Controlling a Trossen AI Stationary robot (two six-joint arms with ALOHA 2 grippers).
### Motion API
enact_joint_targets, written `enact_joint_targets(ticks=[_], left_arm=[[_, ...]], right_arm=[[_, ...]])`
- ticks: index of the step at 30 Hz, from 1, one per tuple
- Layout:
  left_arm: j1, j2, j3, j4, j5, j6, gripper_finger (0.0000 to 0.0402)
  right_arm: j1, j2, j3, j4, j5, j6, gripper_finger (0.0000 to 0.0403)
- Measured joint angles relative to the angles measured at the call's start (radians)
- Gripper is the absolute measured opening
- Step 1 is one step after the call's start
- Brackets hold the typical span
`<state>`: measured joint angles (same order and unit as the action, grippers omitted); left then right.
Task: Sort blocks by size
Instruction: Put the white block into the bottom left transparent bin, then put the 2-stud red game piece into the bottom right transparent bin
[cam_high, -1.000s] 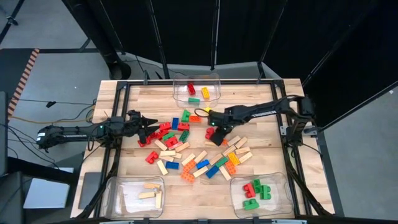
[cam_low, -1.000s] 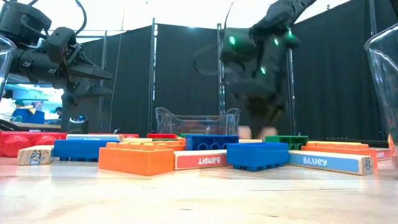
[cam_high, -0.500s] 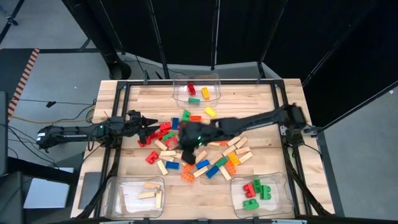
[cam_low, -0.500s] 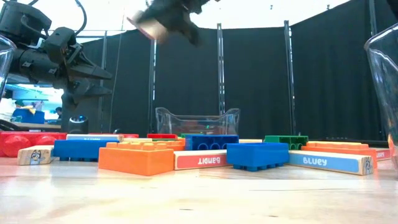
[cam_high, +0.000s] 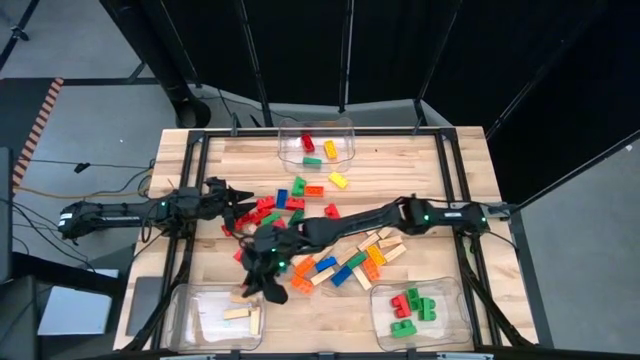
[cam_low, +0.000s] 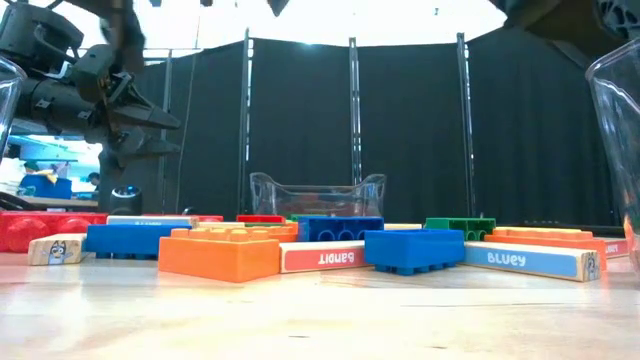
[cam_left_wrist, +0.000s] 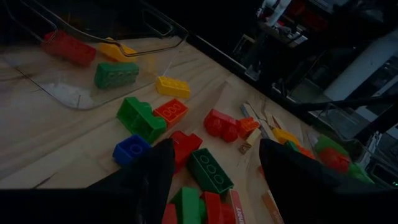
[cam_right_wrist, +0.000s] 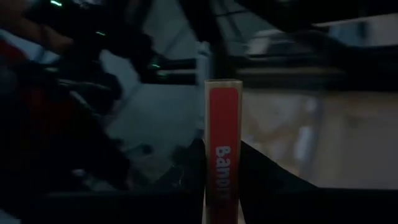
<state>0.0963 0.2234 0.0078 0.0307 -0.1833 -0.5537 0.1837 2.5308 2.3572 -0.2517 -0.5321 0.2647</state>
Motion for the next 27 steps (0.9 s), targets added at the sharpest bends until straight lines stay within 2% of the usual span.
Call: enact_joint_targets(ticks=[2, 5, 11, 15, 18, 21, 24, 27], left_arm=[[0.0, 0.0, 0.0, 0.0, 0.0, 0.0, 0.0245], [0.0, 0.0, 0.0, 0.0, 0.0, 0.0, 0.0245], [0.0, 0.0, 0.0, 0.0, 0.0, 0.0, 0.0245], [0.0, 0.001, 0.0, 0.0, 0.0, 0.0, 0.0245], [0.0, 0.001, 0.0, 0.0, 0.0, 0.0, 0.0245], [0.0, 0.001, 0.0, 0.0, 0.0, 0.0, 0.0245], [0.0, 0.002, 0.0, 0.0, 0.0, 0.0, 0.0245], [0.0, 0.002, 0.0, 0.0, 0.001, 0.0, 0.0245]], right_arm=[[0.0, 0.002, -0.042, 0.084, -0.045, 0.047, 0.0074], [0.004, 0.014, -0.043, 0.089, -0.06, 0.089, 0.0087], [0.004, 0.013, -0.038, 0.097, -0.064, 0.106, 0.0207], [-0.004, 0.004, -0.039, 0.076, -0.07, 0.142, 0.0238], [-0.031, -0.045, -0.039, -0.102, -0.105, 0.161, 0.0236], [-0.066, -0.132, -0.039, -0.417, -0.051, 0.123, 0.0228], [-0.095, -0.209, -0.038, -0.768, 0.136, 0.056, 0.0226], [-0.114, -0.259, -0.038, -1.058, 0.407, 0.033, 0.0226]])
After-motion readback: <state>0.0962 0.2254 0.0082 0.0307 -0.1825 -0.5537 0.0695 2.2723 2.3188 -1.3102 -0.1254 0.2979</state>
